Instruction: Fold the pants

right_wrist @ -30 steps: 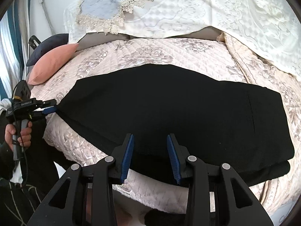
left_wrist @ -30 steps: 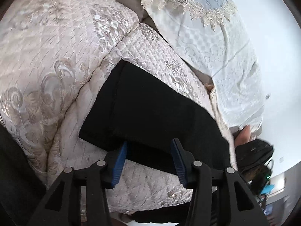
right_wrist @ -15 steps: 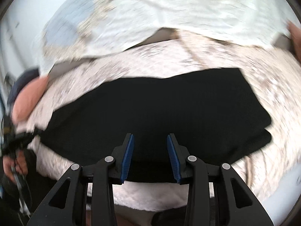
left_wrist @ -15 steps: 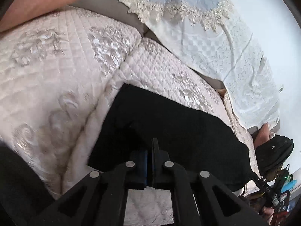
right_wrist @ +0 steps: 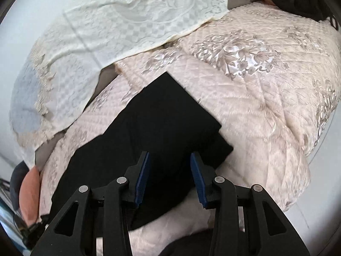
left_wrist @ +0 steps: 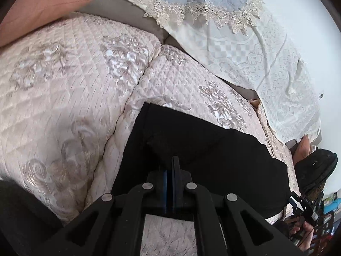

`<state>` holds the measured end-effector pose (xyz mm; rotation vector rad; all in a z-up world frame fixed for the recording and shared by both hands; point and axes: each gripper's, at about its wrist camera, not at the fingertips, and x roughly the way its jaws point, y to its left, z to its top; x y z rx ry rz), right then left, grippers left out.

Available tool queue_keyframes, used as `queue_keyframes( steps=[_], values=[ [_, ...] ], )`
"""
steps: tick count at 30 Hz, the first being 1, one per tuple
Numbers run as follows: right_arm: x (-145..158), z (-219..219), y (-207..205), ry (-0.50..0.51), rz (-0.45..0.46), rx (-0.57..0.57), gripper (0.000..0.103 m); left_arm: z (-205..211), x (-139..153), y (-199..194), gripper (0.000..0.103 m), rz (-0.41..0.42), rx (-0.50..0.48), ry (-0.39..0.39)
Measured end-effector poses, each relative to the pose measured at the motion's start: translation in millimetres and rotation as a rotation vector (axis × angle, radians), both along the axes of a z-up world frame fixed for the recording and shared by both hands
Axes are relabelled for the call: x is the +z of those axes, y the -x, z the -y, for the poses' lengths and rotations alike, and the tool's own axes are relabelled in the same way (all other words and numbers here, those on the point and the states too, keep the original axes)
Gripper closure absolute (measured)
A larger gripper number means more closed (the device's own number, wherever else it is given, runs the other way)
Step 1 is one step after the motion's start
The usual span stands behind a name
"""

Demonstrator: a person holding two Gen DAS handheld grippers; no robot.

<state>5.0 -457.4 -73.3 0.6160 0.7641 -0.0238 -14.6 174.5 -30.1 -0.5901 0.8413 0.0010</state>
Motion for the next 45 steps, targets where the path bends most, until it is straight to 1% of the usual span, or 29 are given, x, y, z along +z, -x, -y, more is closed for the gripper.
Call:
queue_keyframes(
  steps=[3, 6, 10, 14, 17, 18, 20, 21, 23, 24, 25, 26, 27, 28, 30, 34, 36, 38, 39, 40, 42, 43, 45],
  values=[
    [-2, 5, -5, -0.042, -0.029, -0.048, 0.063, 2, 1, -4, 0.099, -0.001, -0.008, -0.013],
    [0, 5, -7, 0.003, -0.033, -0.082, 0.062, 3, 0, -5, 0.099, -0.005, -0.012, -0.019],
    [-1, 12, -8, -0.041, -0.045, -0.15, 0.062, 3, 1, -6, 0.099, 0.0, -0.013, -0.018],
    [0, 17, -6, -0.043, -0.055, -0.202, 0.062, 3, 4, -5, 0.099, 0.014, -0.021, -0.021],
    [2, 24, -11, -0.015, -0.078, -0.242, 0.062, 3, 4, -7, 0.099, 0.013, -0.025, -0.02],
    [3, 25, -14, -0.01, -0.086, -0.251, 0.059, 2, 3, -7, 0.099, 0.013, -0.025, -0.018],
    [-3, 33, -21, -0.006, -0.118, -0.259, 0.058, 1, 2, -7, 0.099, 0.01, -0.025, -0.012],
    [-7, 35, -24, -0.024, -0.132, -0.251, 0.058, 1, 1, -8, 0.099, 0.009, -0.025, -0.01],
    [-10, 36, -27, -0.061, -0.123, -0.213, 0.058, 1, 1, -8, 0.099, 0.009, -0.026, -0.01],
    [-8, 34, -27, -0.047, -0.115, -0.202, 0.061, 2, 1, -8, 0.099, 0.009, -0.027, -0.011],
    [-3, 29, -28, -0.014, -0.102, -0.181, 0.079, 2, 1, -8, 0.099, 0.01, -0.028, -0.012],
    [1, 26, -28, 0.017, -0.098, -0.173, 0.086, 2, 1, -9, 0.099, 0.011, -0.03, -0.013],
    [6, 23, -27, 0.055, -0.089, -0.171, 0.092, 2, 2, -9, 0.099, 0.012, -0.032, -0.014],
    [9, 23, -27, 0.056, -0.077, -0.164, 0.095, 2, 3, -9, 0.099, 0.014, -0.034, -0.014],
    [18, 24, -24, 0.063, -0.05, -0.159, 0.095, 1, 7, -10, 0.099, 0.023, -0.038, -0.014],
    [47, 20, -10, 0.076, 0.024, -0.142, 0.096, -3, 22, -5, 0.099, 0.055, -0.046, -0.013],
    [54, 16, -1, 0.079, 0.04, -0.138, 0.096, -5, 22, -2, 0.099, 0.052, -0.046, -0.027],
    [47, 16, 5, 0.092, 0.021, -0.144, 0.096, -7, 12, 0, 0.099, 0.022, -0.049, -0.029],
    [38, 18, 5, 0.093, 0.0, -0.151, 0.096, -9, 1, 1, 0.099, -0.009, -0.047, -0.022],
    [23, 23, 5, 0.075, -0.04, -0.163, 0.096, -10, -9, 2, 0.099, -0.038, -0.044, -0.013],
    [1, 30, 5, 0.05, -0.091, -0.175, 0.096, -12, -23, 4, 0.099, -0.075, -0.032, -0.002],
    [-5, 32, 6, 0.039, -0.093, -0.181, 0.096, -13, -25, 6, 0.099, -0.078, -0.026, 0.006],
    [2, 32, 9, 0.051, -0.074, -0.181, 0.096, -11, -23, 9, 0.099, -0.062, -0.026, -0.007]
  ],
)
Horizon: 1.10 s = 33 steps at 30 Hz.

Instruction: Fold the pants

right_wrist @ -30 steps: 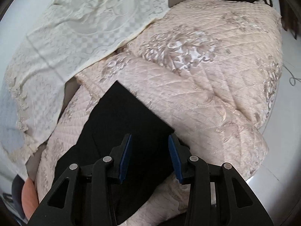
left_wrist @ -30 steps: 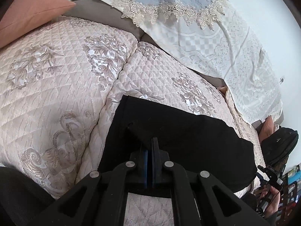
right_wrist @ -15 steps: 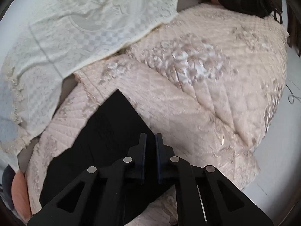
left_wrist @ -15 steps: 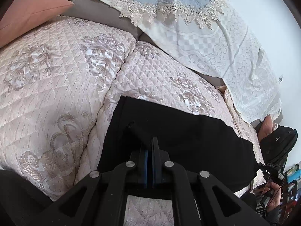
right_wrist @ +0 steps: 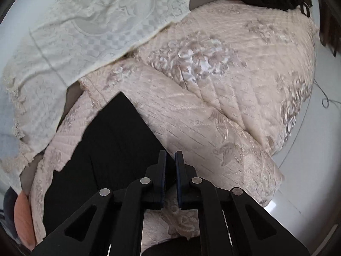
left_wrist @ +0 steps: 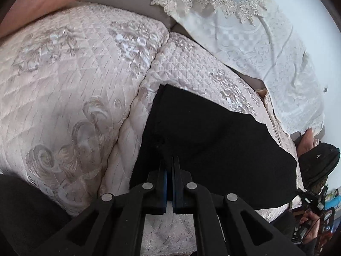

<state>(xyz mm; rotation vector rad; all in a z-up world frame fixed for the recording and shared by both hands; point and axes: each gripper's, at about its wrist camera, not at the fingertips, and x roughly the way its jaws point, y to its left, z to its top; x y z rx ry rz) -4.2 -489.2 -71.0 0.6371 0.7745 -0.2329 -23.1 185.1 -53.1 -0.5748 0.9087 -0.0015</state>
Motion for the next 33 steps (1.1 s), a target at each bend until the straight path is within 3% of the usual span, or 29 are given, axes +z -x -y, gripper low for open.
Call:
queue_keyframes(
  steps=[1, 6, 10, 13, 15, 17, 19, 21, 25, 30, 33],
  values=[
    [7, -2, 0, 0.037, 0.005, 0.002, 0.103, 2, 1, -1, 0.099, 0.005, -0.005, -0.014],
    [13, 4, 1, 0.126, -0.028, -0.01, 0.103, 6, 3, -2, 0.094, -0.019, -0.019, -0.066],
    [32, -19, 9, 0.244, 0.039, 0.064, 0.074, -5, 18, 5, 0.094, -0.01, 0.037, -0.129],
    [41, -49, 0, 0.298, 0.079, 0.162, 0.065, -16, 35, 9, 0.094, 0.01, 0.126, -0.215],
    [41, -72, -12, 0.309, 0.089, 0.24, 0.065, -17, 47, 5, 0.094, 0.049, 0.123, -0.23],
    [38, -96, -29, 0.317, 0.083, 0.319, 0.065, -12, 54, -8, 0.088, 0.076, 0.08, -0.231],
    [35, -119, -43, 0.313, 0.082, 0.386, 0.065, -6, 52, -26, 0.064, 0.085, 0.02, -0.218],
    [35, -137, -51, 0.29, 0.107, 0.432, 0.065, -4, 41, -45, 0.059, 0.068, -0.024, -0.189],
    [34, -165, -59, 0.266, 0.129, 0.499, 0.065, 1, 12, -78, 0.059, 0.007, -0.085, -0.185],
    [30, -182, -64, 0.269, 0.115, 0.547, 0.065, 10, -6, -100, 0.059, -0.012, -0.125, -0.257],
    [27, -182, -66, 0.265, 0.106, 0.545, 0.065, 10, -4, -107, 0.081, -0.004, -0.127, -0.267]
  ],
)
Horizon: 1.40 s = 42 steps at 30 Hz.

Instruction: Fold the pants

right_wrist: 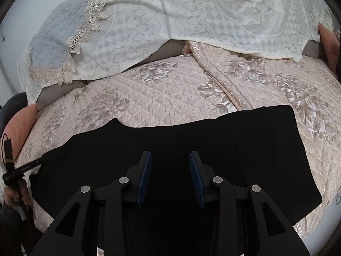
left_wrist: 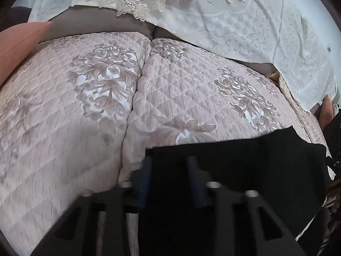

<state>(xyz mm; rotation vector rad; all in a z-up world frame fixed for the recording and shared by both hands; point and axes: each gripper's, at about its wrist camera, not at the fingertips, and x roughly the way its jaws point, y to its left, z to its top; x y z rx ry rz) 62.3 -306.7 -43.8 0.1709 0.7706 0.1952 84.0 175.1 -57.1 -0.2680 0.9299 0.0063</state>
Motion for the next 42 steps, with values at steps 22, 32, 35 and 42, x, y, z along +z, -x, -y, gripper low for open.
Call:
queue_keyframes(
  steps=[22, 32, 35, 42],
  values=[
    [-19, 13, 0, 0.099, -0.043, -0.093, 0.061, 23, 45, 46, 0.098, 0.136, 0.052, -0.055],
    [-31, -44, 45, 0.174, -0.033, 0.089, 0.06, 93, 17, 72, 0.097, 0.04, -0.086, -0.019],
    [-44, -48, 54, 0.227, -0.039, 0.102, 0.06, 94, 11, 83, 0.097, 0.037, -0.083, -0.029],
    [-31, -66, 75, 0.271, 0.008, 0.139, 0.06, 92, 21, 101, 0.084, 0.052, -0.042, -0.07]
  ],
)
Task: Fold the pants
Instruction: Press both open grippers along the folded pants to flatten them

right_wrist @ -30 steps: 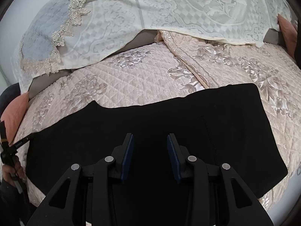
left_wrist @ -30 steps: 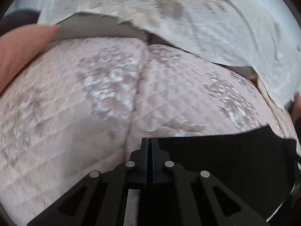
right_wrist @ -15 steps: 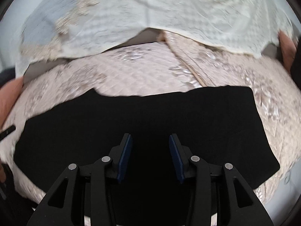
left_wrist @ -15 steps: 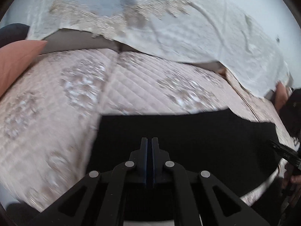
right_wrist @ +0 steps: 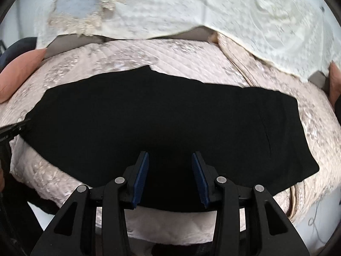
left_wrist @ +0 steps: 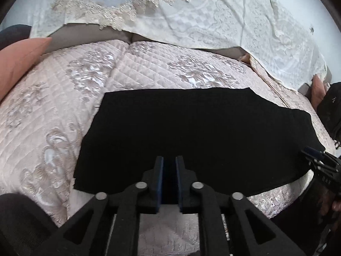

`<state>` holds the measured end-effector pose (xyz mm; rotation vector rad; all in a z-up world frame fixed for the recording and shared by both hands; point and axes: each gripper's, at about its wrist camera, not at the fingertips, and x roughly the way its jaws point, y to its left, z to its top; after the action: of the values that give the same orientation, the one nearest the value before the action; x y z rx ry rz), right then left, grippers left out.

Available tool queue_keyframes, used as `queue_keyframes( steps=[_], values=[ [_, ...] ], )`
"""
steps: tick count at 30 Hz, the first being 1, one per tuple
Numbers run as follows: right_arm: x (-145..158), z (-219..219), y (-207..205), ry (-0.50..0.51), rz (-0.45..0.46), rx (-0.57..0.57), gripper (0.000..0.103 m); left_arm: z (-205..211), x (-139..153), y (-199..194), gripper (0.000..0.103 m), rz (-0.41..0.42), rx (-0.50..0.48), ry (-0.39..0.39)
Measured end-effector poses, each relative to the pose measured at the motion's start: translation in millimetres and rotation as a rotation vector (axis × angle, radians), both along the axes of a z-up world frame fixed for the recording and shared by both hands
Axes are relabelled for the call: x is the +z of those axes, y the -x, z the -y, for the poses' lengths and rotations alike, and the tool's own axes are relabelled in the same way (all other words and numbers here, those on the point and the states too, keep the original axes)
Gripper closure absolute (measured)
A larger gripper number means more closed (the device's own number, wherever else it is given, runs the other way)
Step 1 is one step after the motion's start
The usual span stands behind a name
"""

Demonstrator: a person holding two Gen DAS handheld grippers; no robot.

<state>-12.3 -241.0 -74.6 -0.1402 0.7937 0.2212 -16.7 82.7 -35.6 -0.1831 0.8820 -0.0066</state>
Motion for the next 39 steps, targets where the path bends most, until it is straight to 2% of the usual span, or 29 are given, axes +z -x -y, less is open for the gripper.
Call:
queue_keyframes(
  steps=[3, 5, 9, 15, 18, 21, 25, 34, 39],
  values=[
    [-17, -10, -2, 0.016, -0.052, 0.015, 0.06, 0, -7, -2, 0.082, -0.036, 0.022, -0.01],
    [-15, -16, 3, 0.034, -0.025, 0.019, 0.059, 2, -1, 1, 0.082, -0.024, 0.024, -0.02],
    [-7, -25, 8, -0.001, -0.023, 0.063, 0.059, 4, 7, 3, 0.082, -0.013, 0.047, -0.048],
    [-10, -46, 11, -0.013, -0.02, 0.114, 0.059, -11, -1, 3, 0.082, -0.052, 0.129, -0.075],
    [-22, -54, 11, 0.028, -0.039, 0.132, 0.058, -14, -7, 8, 0.08, -0.06, 0.128, -0.069],
    [-22, -53, 11, 0.015, -0.042, 0.121, 0.056, -13, -7, 12, 0.076, -0.053, 0.116, -0.079],
    [-22, -50, 7, -0.013, -0.072, 0.12, 0.054, -21, -7, 18, 0.073, -0.044, 0.122, -0.028],
    [-16, -54, 16, 0.021, -0.047, 0.145, 0.053, -51, -12, 47, 0.072, -0.061, 0.2, 0.123],
    [-6, -55, 21, -0.035, -0.026, 0.177, 0.053, -64, -20, 51, 0.062, -0.063, 0.233, 0.246]
  ],
)
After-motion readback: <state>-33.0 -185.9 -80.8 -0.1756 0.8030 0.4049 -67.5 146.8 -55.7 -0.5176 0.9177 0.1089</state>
